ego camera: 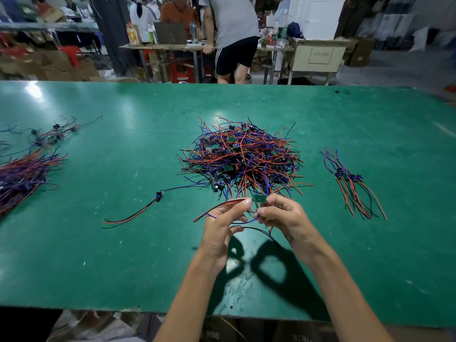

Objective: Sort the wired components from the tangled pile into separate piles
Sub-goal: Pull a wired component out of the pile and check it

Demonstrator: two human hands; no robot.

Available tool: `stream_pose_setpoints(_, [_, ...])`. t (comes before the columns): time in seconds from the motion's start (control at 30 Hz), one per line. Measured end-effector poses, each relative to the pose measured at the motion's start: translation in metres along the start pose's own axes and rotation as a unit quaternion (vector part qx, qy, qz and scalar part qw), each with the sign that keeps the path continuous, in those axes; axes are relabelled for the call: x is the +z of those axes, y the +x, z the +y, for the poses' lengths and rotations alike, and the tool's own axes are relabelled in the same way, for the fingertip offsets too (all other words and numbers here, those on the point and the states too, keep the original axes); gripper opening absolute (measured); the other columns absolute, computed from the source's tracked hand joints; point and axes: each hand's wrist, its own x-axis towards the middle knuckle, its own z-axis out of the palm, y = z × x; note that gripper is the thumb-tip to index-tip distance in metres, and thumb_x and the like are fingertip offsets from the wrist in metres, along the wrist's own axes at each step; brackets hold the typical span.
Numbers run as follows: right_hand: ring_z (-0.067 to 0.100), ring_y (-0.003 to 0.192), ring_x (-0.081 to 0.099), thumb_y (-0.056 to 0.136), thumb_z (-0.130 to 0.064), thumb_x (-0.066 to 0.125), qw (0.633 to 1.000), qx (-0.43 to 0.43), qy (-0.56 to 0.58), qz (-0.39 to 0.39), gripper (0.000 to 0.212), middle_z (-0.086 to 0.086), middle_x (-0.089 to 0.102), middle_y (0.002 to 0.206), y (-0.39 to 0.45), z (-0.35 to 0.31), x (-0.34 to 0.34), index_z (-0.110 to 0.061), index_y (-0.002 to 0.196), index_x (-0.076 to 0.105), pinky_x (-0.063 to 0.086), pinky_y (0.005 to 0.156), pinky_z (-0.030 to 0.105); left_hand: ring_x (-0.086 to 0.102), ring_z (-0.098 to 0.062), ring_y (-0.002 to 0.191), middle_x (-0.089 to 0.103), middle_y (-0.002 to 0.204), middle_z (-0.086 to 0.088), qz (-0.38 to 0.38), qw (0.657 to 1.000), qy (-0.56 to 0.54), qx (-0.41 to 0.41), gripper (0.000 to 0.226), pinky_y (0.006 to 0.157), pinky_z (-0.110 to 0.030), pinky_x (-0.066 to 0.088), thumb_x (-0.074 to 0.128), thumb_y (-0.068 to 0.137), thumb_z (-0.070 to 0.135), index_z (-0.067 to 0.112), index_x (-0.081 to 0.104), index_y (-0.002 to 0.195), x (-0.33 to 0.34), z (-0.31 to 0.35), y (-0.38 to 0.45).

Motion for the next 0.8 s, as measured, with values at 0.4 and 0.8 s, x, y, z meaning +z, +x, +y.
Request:
stream_pose_setpoints(0.4, [0.012,0.043,0.047,0.077,-0.037,0.079,0.997,0.057,-0.046,0.029,0.024,-0.006,0.059,0.066,0.0,0.0,-0.007,-0.019,0.092,0.08,0.039,0.043,0.018,0.059,-0.008,0.065,0.073,0.09,0.01,0.04,0.999,-0.008,-0.034,0.024,0.067,-0.028,0.039,0.08,0.071,0.042,0.025,0.079,0.087,-0.01,0.001,0.0])
stream_pose_setpoints(0.8, [0.008,0.08,0.057,0.091,-0.036,0.072,0.795,-0.338,-0.487,0.128,0.008,-0.017,0.067,0.083,-0.002,0.008,-0.018,-0.035,0.097,0.078,0.034,0.077,0.03,0.076,-0.031,0.085,0.077,0.102,-0.013,0.018,0.999,-0.022,-0.015,0.046,0.066,-0.027,0.06,0.078,0.078,0.043,0.009,0.065,0.106,-0.003,-0.002,-0.003])
